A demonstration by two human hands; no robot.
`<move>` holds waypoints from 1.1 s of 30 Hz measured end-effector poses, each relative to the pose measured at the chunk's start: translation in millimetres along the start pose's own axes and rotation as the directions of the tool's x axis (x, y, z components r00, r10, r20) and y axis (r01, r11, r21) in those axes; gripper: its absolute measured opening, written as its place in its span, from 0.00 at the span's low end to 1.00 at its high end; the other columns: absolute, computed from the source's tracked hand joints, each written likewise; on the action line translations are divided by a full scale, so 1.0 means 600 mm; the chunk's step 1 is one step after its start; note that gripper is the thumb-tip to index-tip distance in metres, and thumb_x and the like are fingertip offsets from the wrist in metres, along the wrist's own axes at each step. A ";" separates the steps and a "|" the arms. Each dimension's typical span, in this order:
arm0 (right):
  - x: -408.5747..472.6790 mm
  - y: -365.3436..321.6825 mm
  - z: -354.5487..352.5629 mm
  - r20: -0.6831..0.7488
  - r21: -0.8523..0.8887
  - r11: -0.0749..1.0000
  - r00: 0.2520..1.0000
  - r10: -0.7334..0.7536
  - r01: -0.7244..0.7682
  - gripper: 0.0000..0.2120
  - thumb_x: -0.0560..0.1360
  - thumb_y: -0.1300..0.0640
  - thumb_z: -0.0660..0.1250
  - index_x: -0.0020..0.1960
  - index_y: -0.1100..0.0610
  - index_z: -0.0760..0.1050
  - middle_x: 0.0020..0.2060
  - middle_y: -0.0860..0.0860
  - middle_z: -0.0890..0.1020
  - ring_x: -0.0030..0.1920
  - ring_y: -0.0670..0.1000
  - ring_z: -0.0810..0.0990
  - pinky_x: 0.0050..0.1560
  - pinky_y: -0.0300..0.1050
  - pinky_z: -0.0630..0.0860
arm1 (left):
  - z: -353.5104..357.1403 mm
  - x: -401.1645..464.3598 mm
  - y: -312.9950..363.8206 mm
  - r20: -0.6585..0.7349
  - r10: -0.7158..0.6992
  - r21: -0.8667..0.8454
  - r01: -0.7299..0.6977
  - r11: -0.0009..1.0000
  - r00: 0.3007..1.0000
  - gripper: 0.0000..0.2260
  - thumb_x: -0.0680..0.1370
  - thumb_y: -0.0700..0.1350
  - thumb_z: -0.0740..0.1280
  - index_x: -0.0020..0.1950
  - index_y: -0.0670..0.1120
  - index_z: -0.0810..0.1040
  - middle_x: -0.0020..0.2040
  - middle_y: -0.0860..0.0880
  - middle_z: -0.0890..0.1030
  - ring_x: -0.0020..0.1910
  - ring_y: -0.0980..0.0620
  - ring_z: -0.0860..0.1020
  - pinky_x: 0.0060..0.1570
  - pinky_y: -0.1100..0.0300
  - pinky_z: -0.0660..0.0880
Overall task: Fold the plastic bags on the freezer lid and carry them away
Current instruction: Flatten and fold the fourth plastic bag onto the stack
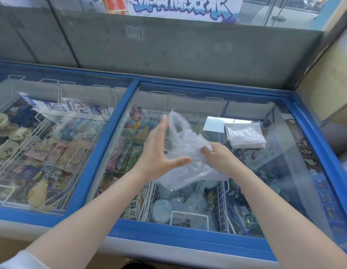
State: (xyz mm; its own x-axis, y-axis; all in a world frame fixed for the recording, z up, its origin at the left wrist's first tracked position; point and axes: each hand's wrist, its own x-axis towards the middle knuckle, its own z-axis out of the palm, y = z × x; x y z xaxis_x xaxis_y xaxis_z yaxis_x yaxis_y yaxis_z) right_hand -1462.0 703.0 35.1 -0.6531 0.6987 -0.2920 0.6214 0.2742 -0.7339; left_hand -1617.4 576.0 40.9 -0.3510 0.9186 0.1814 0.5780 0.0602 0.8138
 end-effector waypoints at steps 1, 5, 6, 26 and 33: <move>0.000 -0.002 0.003 0.052 -0.013 1.000 0.999 -0.003 0.003 0.16 0.80 0.54 0.55 0.34 0.53 0.67 0.27 0.47 0.71 0.25 0.44 0.66 0.25 0.37 0.61 | 0.005 0.004 0.007 0.137 -0.021 0.019 0.019 1.000 0.990 0.41 0.69 0.58 0.72 0.75 0.50 0.55 0.74 0.50 0.63 0.71 0.54 0.62 0.68 0.56 0.60; -0.006 0.003 -0.007 0.134 0.139 0.989 0.988 -0.076 0.058 0.12 0.74 0.46 0.64 0.41 0.54 0.77 0.31 0.50 0.79 0.30 0.45 0.75 0.35 0.39 0.70 | 0.010 0.019 0.000 0.103 -0.196 -0.089 0.205 0.975 0.975 0.11 0.79 0.50 0.62 0.50 0.43 0.76 0.41 0.46 0.79 0.38 0.51 0.77 0.41 0.56 0.71; -0.007 0.014 -0.014 0.133 0.196 0.980 0.988 -0.074 0.047 0.11 0.72 0.44 0.67 0.47 0.50 0.79 0.38 0.49 0.83 0.37 0.46 0.80 0.42 0.42 0.74 | 0.005 0.020 -0.006 0.058 -0.283 -0.211 0.289 0.934 0.957 0.12 0.80 0.50 0.60 0.46 0.42 0.76 0.37 0.47 0.77 0.34 0.52 0.74 0.39 0.56 0.71; -0.033 0.011 -0.054 -0.055 0.923 0.368 0.984 -0.170 0.115 0.15 0.69 0.54 0.71 0.51 0.62 0.76 0.40 0.55 0.83 0.38 0.51 0.82 0.40 0.43 0.80 | 0.019 0.006 0.066 -0.004 0.111 0.110 -0.110 0.988 0.994 0.33 0.76 0.58 0.63 0.75 0.47 0.55 0.73 0.51 0.61 0.69 0.59 0.57 0.70 0.56 0.55; -0.059 -0.005 -0.072 -0.092 0.927 0.354 0.991 -0.093 0.119 0.31 0.58 0.40 0.75 0.51 0.60 0.75 0.39 0.54 0.83 0.38 0.51 0.83 0.38 0.43 0.80 | 0.068 -0.007 0.071 0.099 -0.045 -0.107 0.055 0.993 0.994 0.11 0.78 0.45 0.64 0.40 0.39 0.75 0.32 0.49 0.77 0.31 0.55 0.73 0.34 0.62 0.68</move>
State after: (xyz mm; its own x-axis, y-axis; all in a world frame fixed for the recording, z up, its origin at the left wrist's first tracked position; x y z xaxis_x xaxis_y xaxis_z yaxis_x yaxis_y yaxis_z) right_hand -1422.1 706.1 74.2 -0.6652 0.7282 -0.1649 -0.2592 -0.4323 -0.8637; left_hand -1561.3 590.8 52.2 -0.3020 0.9491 0.0895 0.4754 0.0686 0.8771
